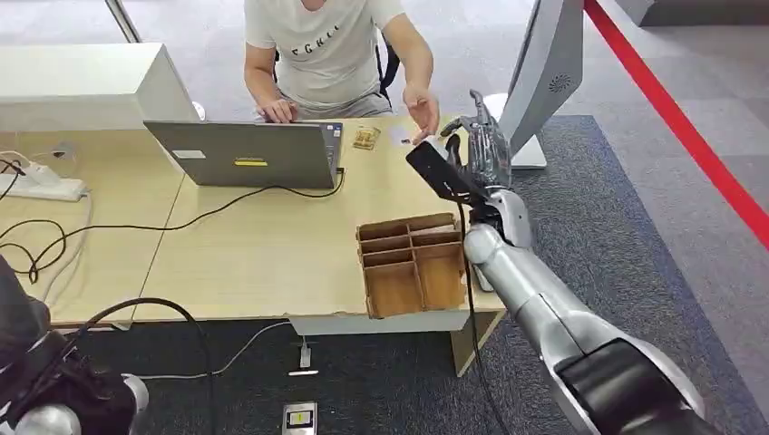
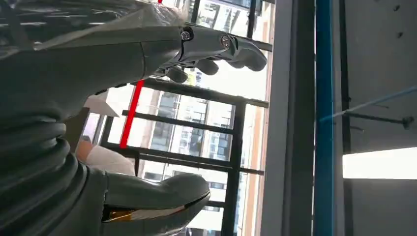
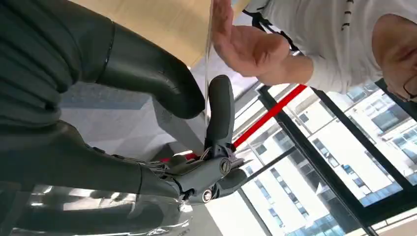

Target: Pass the card to the sensor for recognition and then transmit it.

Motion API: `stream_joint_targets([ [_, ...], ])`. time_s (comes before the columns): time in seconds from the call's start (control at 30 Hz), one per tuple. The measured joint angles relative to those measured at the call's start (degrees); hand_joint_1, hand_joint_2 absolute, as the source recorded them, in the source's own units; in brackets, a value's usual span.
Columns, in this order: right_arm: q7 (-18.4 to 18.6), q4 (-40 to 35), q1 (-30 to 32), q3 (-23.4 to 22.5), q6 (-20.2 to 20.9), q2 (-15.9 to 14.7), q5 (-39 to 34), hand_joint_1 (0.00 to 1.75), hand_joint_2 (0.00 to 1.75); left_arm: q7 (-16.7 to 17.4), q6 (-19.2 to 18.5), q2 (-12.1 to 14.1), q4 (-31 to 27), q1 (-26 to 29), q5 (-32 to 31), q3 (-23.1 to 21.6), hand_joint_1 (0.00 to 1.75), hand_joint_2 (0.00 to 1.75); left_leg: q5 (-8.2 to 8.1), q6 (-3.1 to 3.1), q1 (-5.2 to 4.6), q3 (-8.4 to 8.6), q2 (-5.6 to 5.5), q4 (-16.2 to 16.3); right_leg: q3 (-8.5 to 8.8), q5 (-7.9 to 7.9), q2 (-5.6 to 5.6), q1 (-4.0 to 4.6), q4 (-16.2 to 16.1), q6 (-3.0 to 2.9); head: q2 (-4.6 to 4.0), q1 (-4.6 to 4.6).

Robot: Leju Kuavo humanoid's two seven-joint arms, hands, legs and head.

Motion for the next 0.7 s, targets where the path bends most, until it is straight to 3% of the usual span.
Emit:
stream_joint_targets([
  [0.3, 2.3, 5.1, -2.0, 0.8, -0.1, 2.6, 2.8, 1.75, 1.75, 0.2, 0.0, 0.0, 0.1, 0.0, -0.2, -0.3, 0.0, 1.75, 0.0, 0.0, -0.01, 0.0, 0.0, 0.0, 0.0, 0.0, 0.0, -0.01, 0.0, 0.0, 0.0, 0.0],
  [0.7, 3.4, 8.1, -3.3, 1.3, -0.1, 3.9, 4.4, 1.75, 1.75, 0.2, 0.0, 0.0, 0.2, 0.1, 0.3, -0.3, 0.0, 1.75, 0.0, 0.0, -0.01, 0.01, 0.0, 0.0, 0.0, 0.0, 0.0, -0.01, 0.0, 0.0, 0.0, 0.02],
])
